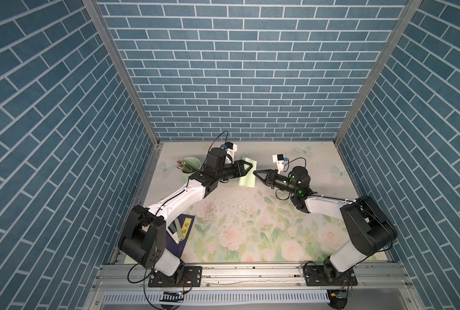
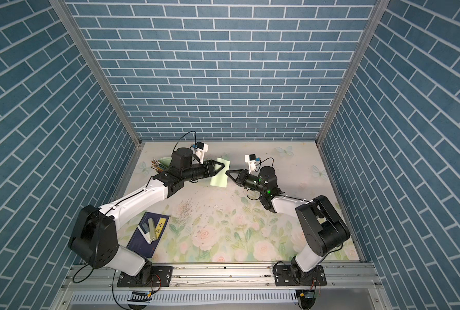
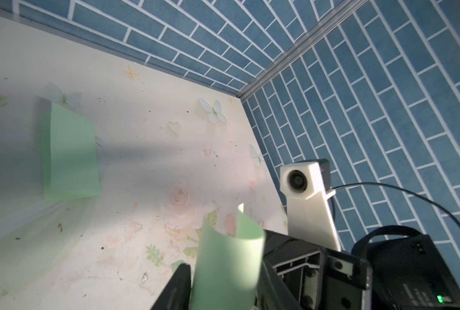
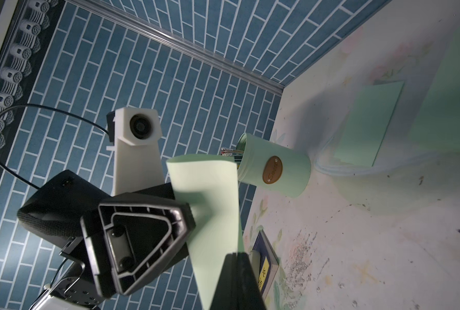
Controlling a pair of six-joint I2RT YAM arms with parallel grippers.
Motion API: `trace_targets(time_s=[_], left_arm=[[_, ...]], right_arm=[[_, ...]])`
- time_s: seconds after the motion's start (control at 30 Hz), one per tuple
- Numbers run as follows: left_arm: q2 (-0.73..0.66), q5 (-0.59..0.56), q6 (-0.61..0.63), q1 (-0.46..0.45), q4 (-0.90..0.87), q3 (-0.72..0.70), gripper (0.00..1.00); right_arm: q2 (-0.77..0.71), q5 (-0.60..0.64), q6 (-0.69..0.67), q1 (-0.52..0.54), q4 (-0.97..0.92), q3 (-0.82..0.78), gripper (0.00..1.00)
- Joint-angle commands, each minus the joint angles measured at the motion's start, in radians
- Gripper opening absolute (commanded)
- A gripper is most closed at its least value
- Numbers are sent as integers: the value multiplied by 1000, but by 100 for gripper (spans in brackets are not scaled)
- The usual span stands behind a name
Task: Fold the square paper along the opposite sides
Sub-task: Pick up the paper from the center of the board.
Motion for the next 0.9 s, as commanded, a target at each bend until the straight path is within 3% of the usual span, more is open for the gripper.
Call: trace_targets(time_s=[0.0,0.13,0.33,0.6,0.87], left_arm=[[-58,12,64,35,-59,17,71],[-116,132,98,110,-63,2,85],[-136,328,85,139,35,-38,94],[-151,392,42,140,168,-117,100],[-185,411,40,155,207,-144,100]], right_arm=[[-41,-83,-228,-5,-212,111,0],[-71,-169,-437,-5,-427,216,0],[-120,-265,-586,-7,-561,299,0],[-159,-322,-538,-13,-474,296,0],[-209,-288,-529,-32,-482,310,0]])
